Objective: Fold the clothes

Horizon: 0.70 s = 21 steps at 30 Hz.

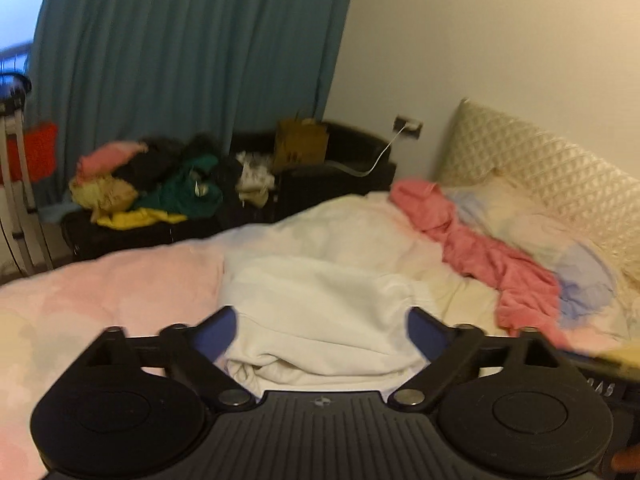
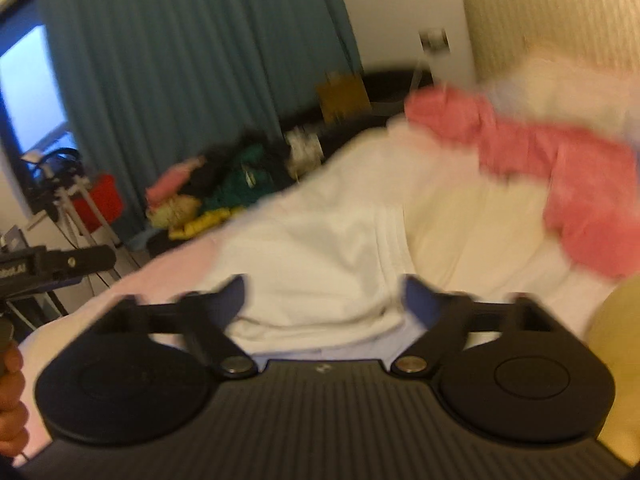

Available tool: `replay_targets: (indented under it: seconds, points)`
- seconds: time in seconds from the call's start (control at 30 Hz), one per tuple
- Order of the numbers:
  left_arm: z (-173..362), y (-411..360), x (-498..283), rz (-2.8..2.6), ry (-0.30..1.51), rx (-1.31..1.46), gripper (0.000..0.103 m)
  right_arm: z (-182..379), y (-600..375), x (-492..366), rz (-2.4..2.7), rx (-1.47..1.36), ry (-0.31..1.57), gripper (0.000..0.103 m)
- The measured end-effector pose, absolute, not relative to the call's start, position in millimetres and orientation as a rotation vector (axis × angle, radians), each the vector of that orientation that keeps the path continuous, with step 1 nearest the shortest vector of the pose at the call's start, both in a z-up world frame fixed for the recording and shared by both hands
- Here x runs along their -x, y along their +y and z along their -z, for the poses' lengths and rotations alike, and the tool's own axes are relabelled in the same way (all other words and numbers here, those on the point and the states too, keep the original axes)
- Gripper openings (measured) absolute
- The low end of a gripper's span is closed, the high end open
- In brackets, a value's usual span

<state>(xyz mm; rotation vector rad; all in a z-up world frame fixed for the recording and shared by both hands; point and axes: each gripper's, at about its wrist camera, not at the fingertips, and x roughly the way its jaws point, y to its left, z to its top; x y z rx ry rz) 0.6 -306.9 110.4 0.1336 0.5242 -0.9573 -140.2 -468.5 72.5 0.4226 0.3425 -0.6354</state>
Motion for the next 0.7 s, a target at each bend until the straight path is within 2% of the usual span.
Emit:
replay_targets:
  seconds: [0.17,0.37,0.5,0.7]
  points:
    - [-139.5,-250.4,65.5,0.946,0.440,-0.161,0.103,-100.9,-422.5,172.0,0.564,-0.332,0.319,0.092]
    - [-155.7,-181.1,126.9,0.922,0.346,-0.109,0.103,-102.1,-372.2,200.9,0.534,-0.319,0.273,0.092]
    - [-145.3,-148.1,147.0,0.888,0.318,-0.099,0.103,-86.2,-345.2,214.4,0.560,-0.293,0.195,0.092]
    - [-116.3,-123.1,143.9,0.877,0.362,-0.061,0.103,-56.0,-323.5,213.9,0.579,-0.263,0.197,0.092]
